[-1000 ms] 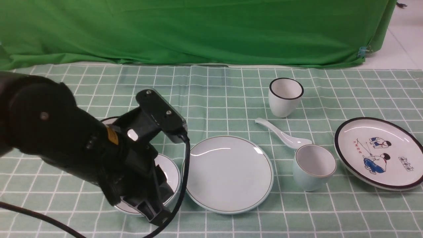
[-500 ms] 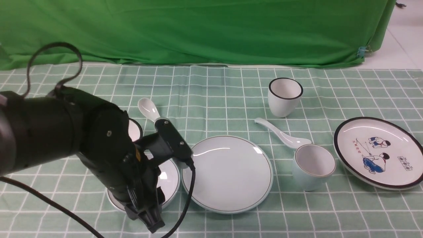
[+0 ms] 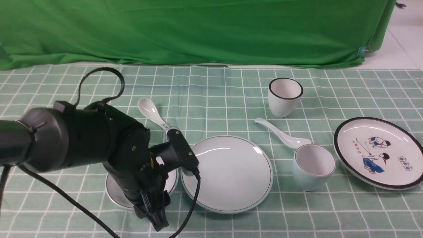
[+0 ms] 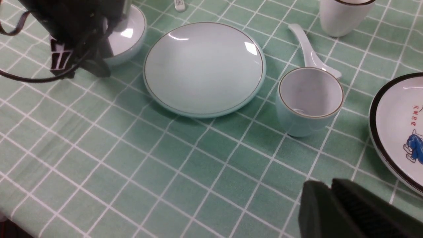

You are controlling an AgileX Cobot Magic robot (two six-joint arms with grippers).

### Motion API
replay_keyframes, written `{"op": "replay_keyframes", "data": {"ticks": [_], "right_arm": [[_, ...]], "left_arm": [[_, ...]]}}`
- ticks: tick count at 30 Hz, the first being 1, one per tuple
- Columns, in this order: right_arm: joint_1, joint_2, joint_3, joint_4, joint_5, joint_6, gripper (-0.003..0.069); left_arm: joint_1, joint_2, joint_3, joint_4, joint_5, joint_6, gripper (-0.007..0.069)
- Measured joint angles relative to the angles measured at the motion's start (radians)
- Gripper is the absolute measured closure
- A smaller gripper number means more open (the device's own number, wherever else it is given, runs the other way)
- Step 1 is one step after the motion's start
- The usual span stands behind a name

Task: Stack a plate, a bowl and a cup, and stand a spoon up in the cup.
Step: Use the left arm to grab a blue rice bowl, then use the left arm to put the blue rice bowl into the blue large plate in the middle

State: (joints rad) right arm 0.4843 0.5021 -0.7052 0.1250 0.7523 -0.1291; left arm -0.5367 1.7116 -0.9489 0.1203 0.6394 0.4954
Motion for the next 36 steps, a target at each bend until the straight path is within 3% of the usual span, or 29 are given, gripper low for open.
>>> {"op": "replay_keyframes", "data": {"ticks": [5,13,17,27,36], "right_arm": [[0.001,0.0,0.0,-0.001,0.0,-0.017,0.0571],[0.002,0.003,0.0,-0.002,0.0,-0.046,0.057],[0.002,0.003,0.0,-0.003,-0.001,-0.049,0.057],[0.002,0.003,0.0,-0.003,-0.001,-0.049,0.057],[0.002,0.003,0.0,-0.003,-0.001,-0.049,0.057]], "left_arm": [[-0.007,-0.029,-0.01,-0.04,0.004,0.0,0.0537],[-0.168,-0.135,-0.023,0.014,0.122,-0.194,0.0592],[-0.225,-0.164,-0.095,0.041,0.109,-0.221,0.0592],[-0.242,-0.025,-0.174,-0.022,-0.173,-0.169,0.0592],[-0.242,0.087,-0.176,-0.084,-0.215,-0.05,0.0591]]}}
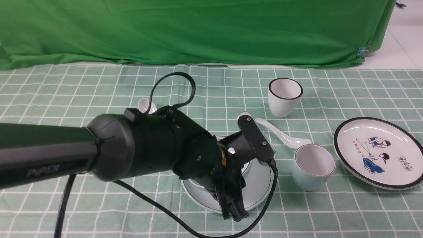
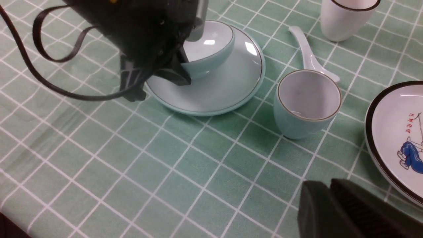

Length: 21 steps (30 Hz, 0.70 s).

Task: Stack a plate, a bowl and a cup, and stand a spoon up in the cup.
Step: Use the left arm to put the blue rice bowl into the blue large plate in the middle

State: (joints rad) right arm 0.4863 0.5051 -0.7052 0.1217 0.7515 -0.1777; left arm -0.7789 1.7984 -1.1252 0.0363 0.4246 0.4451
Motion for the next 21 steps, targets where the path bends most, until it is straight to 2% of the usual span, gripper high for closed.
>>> {"op": "replay_keyframes", "data": {"ticks": [5,7,10,13,15,16,21], "right_arm": [[0.0,0.0,-0.001,0.0,-0.003,0.0,0.0568],[0.0,0.0,-0.001,0.0,-0.004,0.007,0.0552],[0.0,0.004,-0.001,-0.003,-0.012,0.044,0.0484],[0.0,0.033,-0.002,-0.004,-0.019,0.082,0.0361],[0.0,0.055,-0.002,-0.004,-0.019,0.091,0.0331],[0.0,0.11,-0.012,-0.004,-0.007,0.108,0.0308],[0.0,0.324,-0.087,-0.004,0.049,0.09,0.0299]], "left_arm": [[0.0,0.004,0.0,-0.036,-0.017,0.087,0.0564],[0.0,0.005,0.0,-0.051,-0.017,0.1,0.0526],[0.0,0.005,0.0,-0.066,-0.017,0.103,0.0459],[0.0,0.006,0.0,-0.08,-0.018,0.105,0.0365],[0.0,0.006,0.0,-0.088,-0.018,0.105,0.0342],[0.0,0.004,0.0,-0.115,-0.012,0.105,0.03],[0.0,-0.064,-0.038,-0.18,0.111,0.105,0.0248]]}}
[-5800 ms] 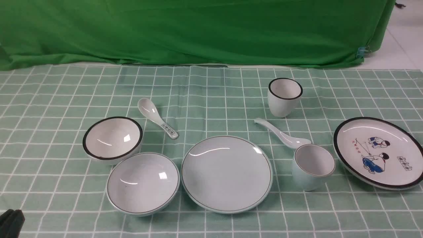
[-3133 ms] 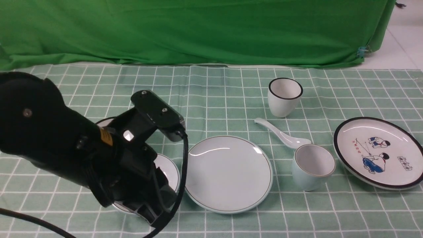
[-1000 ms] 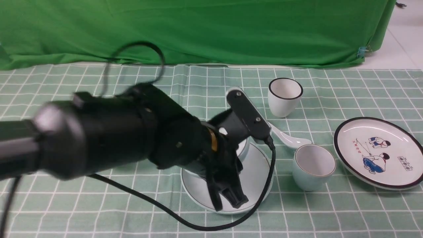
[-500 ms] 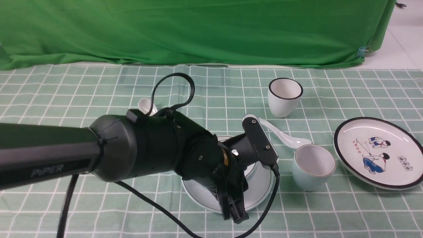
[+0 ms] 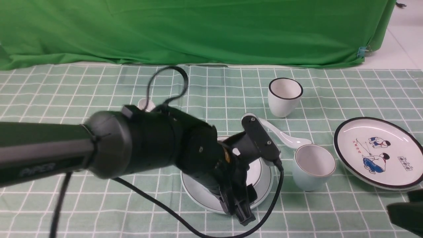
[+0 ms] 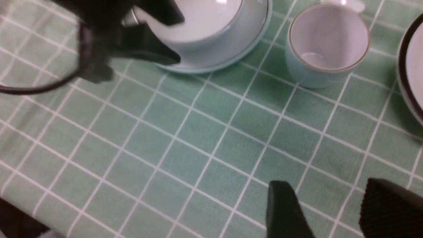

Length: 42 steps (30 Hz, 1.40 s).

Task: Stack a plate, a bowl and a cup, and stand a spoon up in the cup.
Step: Use the left arm to put the blue rice bowl into the blue large plate in the middle, then use the right arm to grab a blue teacup

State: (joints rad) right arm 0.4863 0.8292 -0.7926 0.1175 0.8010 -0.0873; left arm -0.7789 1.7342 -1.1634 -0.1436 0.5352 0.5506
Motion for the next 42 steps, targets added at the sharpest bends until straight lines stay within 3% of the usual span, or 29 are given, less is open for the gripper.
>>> {"op": "replay_keyframes", "data": {"ticks": [3,6,13,16,25,32,37,42], "right_arm": [[0.0,0.163,-0.078,0.0,0.002,-0.043,0.0299],[0.0,0.309,-0.151,0.0,-0.012,-0.073,0.0299],[0.0,0.613,-0.3,0.0,-0.039,-0.087,0.0298],[0.0,0.716,-0.349,0.0,-0.043,-0.092,0.0298],[0.0,0.973,-0.444,-0.041,-0.053,-0.099,0.0319],[0.0,0.995,-0.464,-0.051,0.009,-0.113,0.0575],[0.04,0.949,-0.543,-0.046,0.129,-0.075,0.0574],[0.162,0.889,-0.636,-0.039,0.125,-0.051,0.0574]], "left_arm": [[0.0,-0.103,-0.031,-0.012,0.072,-0.047,0.0256],[0.0,-0.235,-0.036,-0.012,0.111,-0.114,0.0317],[0.0,-0.536,0.025,-0.012,0.1,-0.175,0.0559],[0.0,-0.655,0.089,-0.012,0.083,-0.206,0.0607],[0.0,-1.002,0.342,-0.02,0.028,-0.247,0.0619],[0.0,-1.125,0.402,-0.023,0.004,-0.25,0.0616],[0.0,-1.127,0.402,-0.023,0.003,-0.254,0.0615],[0.0,-1.127,0.402,-0.023,0.003,-0.259,0.0615]]}}
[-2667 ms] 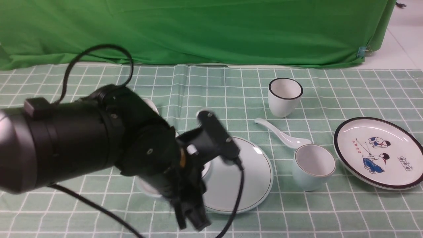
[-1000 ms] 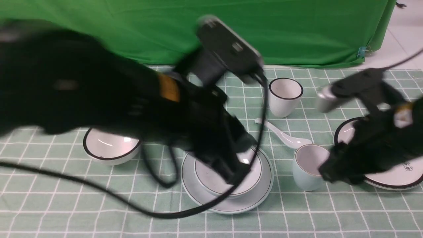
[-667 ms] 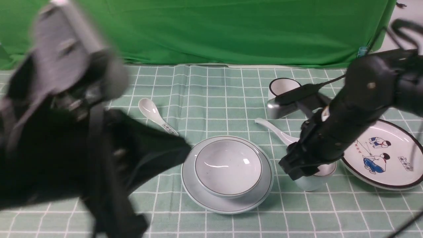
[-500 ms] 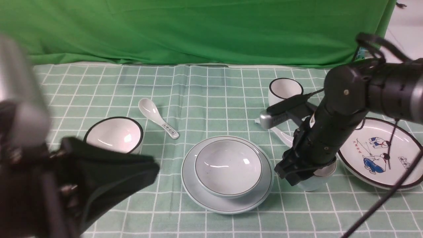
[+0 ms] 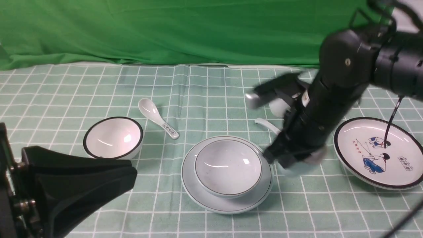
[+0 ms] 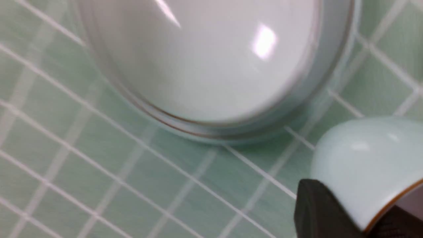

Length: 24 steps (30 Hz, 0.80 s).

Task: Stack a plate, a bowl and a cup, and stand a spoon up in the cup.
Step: Use the right arm to put the blue teacup into the blue rice bowl in the middle

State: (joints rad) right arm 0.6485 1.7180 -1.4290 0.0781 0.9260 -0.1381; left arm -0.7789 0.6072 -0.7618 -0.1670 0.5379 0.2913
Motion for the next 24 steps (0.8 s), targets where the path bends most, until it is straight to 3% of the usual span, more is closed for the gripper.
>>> {"op": "replay_keyframes", "data": {"ticks": [5,14,24], "right_arm": [[0.096,0.058,-0.05,0.02,-0.053,0.003,0.0574],[0.1,0.243,-0.161,0.012,-0.052,0.013,0.0574],[0.1,0.274,-0.171,0.02,-0.054,0.019,0.0561]], "left_arm": [[0.0,0.0,0.0,-0.012,0.0,-0.002,0.0615],[0.0,0.0,0.0,-0.038,0.0,-0.002,0.0615],[0.0,0.0,0.001,-0.038,0.0,-0.002,0.0615]]}}
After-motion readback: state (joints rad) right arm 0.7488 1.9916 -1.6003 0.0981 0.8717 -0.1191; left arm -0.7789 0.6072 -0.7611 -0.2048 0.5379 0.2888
